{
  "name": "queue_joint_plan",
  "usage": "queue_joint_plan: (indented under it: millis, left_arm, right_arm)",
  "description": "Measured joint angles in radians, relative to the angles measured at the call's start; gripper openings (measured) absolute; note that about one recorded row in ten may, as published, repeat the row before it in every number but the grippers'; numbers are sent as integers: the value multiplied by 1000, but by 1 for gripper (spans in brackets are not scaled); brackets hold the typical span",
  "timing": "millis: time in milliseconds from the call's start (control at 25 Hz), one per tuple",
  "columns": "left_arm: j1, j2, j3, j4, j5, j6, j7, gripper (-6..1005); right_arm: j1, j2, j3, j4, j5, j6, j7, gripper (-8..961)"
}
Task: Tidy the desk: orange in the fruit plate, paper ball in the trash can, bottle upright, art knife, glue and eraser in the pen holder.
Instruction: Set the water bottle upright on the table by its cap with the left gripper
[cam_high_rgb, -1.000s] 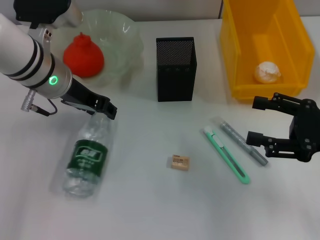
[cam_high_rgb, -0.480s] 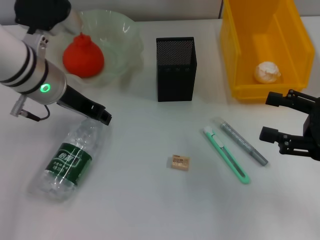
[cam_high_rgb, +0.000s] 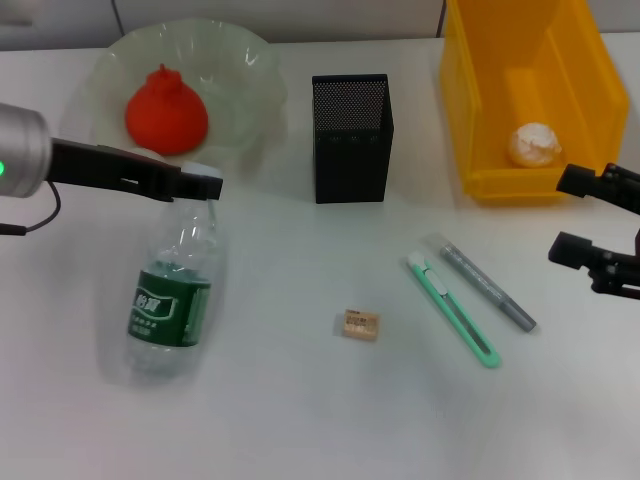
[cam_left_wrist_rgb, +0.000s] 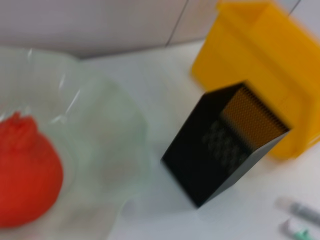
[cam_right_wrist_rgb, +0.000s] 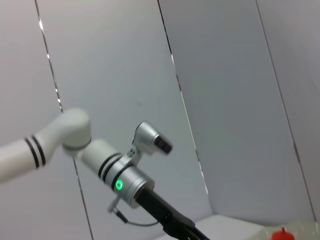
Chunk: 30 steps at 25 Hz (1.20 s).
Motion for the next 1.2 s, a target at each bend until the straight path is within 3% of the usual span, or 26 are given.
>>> queue_joint_plan:
  millis: [240,400,520,760,800,1200]
  left_arm:
    - [102,1,-133,-35,-250,40,253,444]
    - [145,4,-213,-138,-415,72,451,444]
    - [141,4,-300,-291,-527,129,649,444]
    - [116,6,-361,-461,-619,157,864,443]
    - [99,5,-385,-566,-672,166,986,443]
    - [84,0,-408,-829,-823,138,1362,443]
  right_arm:
    - [11,12,44,0,18,-34,33,846]
    - [13,25,49,0,56,-47,36,846]
    - [27,32,54,24,65,-51,34,846]
    - [44,33,62,80,68,-47,12,846]
    - [48,33,62,88,69,-46,6,846]
    - [100,34,73,190,72,-20,-65,845]
